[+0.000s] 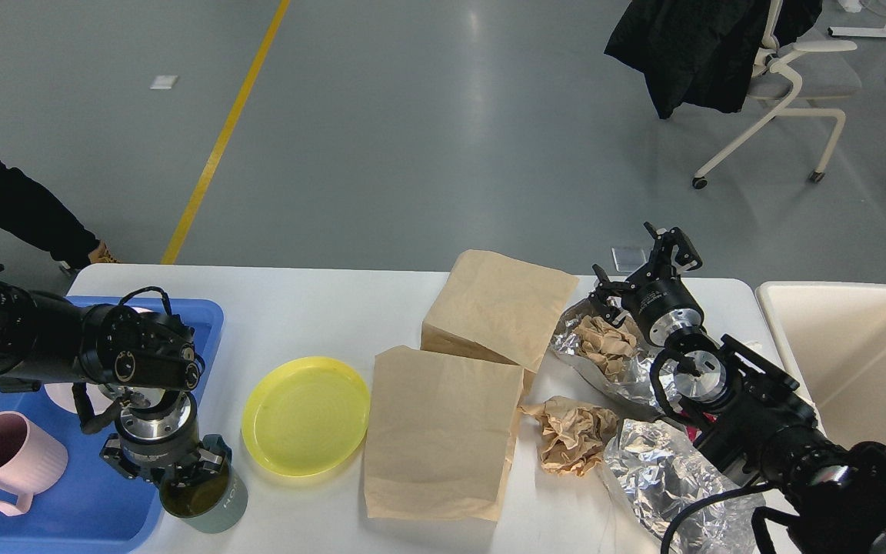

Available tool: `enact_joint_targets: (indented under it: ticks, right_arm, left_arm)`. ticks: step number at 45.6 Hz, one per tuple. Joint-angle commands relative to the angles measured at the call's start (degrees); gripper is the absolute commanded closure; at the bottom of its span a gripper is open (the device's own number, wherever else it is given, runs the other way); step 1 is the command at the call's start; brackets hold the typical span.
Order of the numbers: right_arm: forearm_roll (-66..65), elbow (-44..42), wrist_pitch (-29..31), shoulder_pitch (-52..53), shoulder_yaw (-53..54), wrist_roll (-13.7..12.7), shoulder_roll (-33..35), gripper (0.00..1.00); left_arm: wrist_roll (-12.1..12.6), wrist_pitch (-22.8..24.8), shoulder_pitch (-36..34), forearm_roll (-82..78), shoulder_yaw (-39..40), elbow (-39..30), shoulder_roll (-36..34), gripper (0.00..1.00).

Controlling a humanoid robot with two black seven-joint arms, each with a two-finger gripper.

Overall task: Tidy desktop
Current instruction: 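Lift the teal cup and set it on the blue tray beside the pink mug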

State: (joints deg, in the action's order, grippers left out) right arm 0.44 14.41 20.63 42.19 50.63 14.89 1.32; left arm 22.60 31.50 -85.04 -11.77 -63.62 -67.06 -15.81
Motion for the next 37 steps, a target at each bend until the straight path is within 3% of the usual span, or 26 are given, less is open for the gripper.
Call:
enact_joint_targets:
  ticks: [1,19,28,31,34,37]
  right_arm:
    - [0.0,0.0,0.0,0.0,0.0,0.0,0.0,0.0]
    - [0.0,0.0,-0.1,0.0,0.0,0.0,0.0,0.0]
    - [0.0,0.0,-0.1,0.0,0.0,0.1,0.0,0.0]
    - [0.0,0.0,0.0,0.0,0.0,0.0,0.0,0.0]
    - [0.0,0.0,0.0,0.0,0.0,0.0,0.0,0.0]
    - [0.0,0.0,-0.1,0.0,0.0,0.0,0.0,0.0]
  left_arm:
    - [0.0,1.5,-1.8,0.0,0.0,-0.4,-0.7,1.0]
    - [-0.6,10.7,-11.3,0.3,-0.3,-1.0,-8.1,1.0]
    - [-0.6,22.6,-22.1,2.7,-1.5,-1.0,-14.7,1.0]
    - [-0.8,23.5,-26.0,3.0,-2.5,-1.0,-17.1,1.0]
    - [-1.8,23.5,-29.6,3.2,-4.6,-1.0,-18.3,1.0]
    - [-4.5,23.5,-33.2,3.2,-7.8,-1.0,-18.4,1.0]
